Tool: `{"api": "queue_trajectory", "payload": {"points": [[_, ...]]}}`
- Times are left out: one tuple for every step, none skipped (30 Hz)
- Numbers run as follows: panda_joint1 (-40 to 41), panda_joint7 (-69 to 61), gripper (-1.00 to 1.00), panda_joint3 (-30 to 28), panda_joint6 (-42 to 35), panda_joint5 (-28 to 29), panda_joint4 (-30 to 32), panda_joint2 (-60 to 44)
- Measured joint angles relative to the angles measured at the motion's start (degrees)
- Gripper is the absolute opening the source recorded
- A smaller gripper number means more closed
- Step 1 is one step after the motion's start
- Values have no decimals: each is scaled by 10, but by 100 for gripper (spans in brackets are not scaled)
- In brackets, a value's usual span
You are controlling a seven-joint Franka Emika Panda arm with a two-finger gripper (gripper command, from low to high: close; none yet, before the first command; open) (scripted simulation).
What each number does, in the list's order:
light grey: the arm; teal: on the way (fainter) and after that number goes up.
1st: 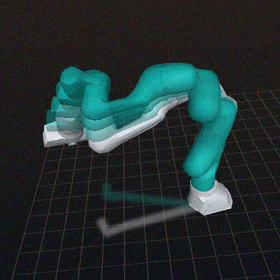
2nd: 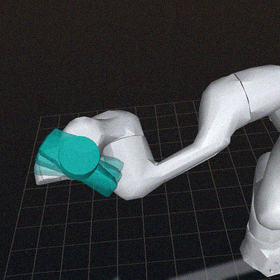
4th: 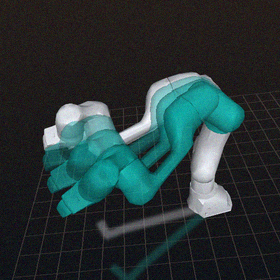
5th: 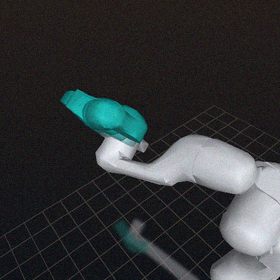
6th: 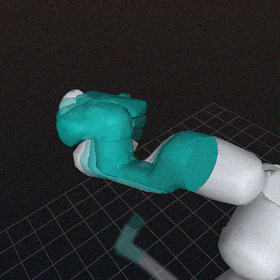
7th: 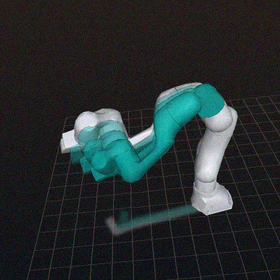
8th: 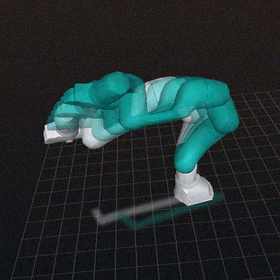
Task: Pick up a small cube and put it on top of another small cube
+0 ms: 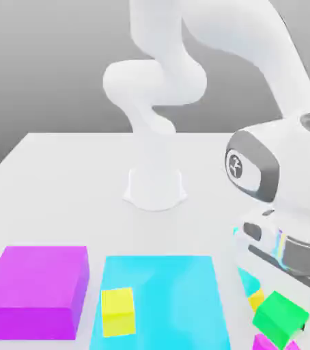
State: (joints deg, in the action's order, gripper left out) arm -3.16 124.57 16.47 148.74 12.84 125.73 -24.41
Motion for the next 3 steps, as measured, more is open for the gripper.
{"api": "queue_trajectory", "payload": {"points": [[0,0,100,0,0,0,0,0],[0,0,100,0,0,0,0,0],[0,0,100,0,0,0,0,0]]}}
